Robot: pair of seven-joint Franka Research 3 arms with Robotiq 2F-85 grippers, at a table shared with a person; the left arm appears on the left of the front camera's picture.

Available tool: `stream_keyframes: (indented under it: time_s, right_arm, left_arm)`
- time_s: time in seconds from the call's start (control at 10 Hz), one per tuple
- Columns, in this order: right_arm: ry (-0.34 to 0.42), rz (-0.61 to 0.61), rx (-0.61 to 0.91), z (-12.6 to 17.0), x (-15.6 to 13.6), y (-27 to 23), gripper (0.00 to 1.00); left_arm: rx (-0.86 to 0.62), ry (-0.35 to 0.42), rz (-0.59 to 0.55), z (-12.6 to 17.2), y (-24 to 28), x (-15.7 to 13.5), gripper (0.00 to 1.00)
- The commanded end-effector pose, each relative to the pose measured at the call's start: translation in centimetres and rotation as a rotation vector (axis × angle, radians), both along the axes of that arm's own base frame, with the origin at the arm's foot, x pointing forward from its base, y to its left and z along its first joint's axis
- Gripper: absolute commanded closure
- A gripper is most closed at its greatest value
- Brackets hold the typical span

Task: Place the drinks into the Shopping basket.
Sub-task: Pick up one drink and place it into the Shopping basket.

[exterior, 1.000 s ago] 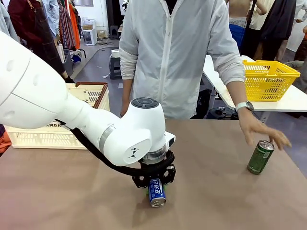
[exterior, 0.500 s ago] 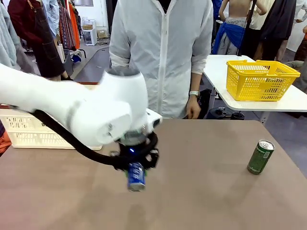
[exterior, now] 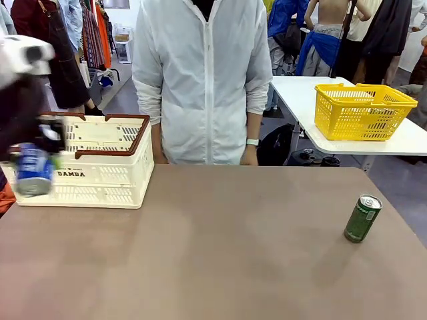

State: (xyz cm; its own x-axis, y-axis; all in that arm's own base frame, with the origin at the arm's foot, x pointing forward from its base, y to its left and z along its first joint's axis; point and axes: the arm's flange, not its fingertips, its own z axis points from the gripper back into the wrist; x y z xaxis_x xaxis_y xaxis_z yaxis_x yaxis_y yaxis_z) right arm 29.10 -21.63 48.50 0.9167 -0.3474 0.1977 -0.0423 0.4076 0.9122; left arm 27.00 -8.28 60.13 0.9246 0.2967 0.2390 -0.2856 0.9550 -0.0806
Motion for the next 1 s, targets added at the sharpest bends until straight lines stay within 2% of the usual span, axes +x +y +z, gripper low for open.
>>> stream_keyframes:
  time_s: [0.0,0.1,0.2,0.5,0.6,0.7,0.8,0.9]
  right_arm:
    - [0.048,0.051,-0.045,-0.6,0.1,2.7,0.0]
    - [0.0,0.0,0.0,0.0,0.0,0.0,0.0]
    - [0.0,0.0,0.0,0.0,0.0,0.0,0.0]
    - [0.0,0.0,0.0,0.0,0.0,0.0,0.0]
    - [0.0,0.0,0.0,0.0,0.0,0.0,0.0]
    - [0.0,0.0,0.0,0.0,0.0,0.0,0.0]
    - [0.0,0.0,0.0,0.0,0.0,0.0,0.0]
    - [0.0,0.0,0.0,0.0,0.0,0.0,0.0]
  left_arm:
    - [-0.049,-0.01,0.114,-2.3,3.0,-0.4,1.0]
    - [-0.149,-0.037,0.141,-3.2,3.6,-0.6,1.0]
    - [-0.018,0.001,0.082,-0.5,2.9,-0.5,1.0]
    - [-0.018,0.001,0.082,-0.5,2.9,-0.5,1.0]
    - [-0.024,0.004,0.113,-1.6,3.2,-0.7,1.0]
    - [0.013,0.013,-0.013,-0.6,4.1,2.5,1.0]
    - [0.065,-0.101,-0.265,1.8,3.9,6.1,1.0]
    - [0.142,-0.151,-0.216,3.7,4.9,10.8,1.0]
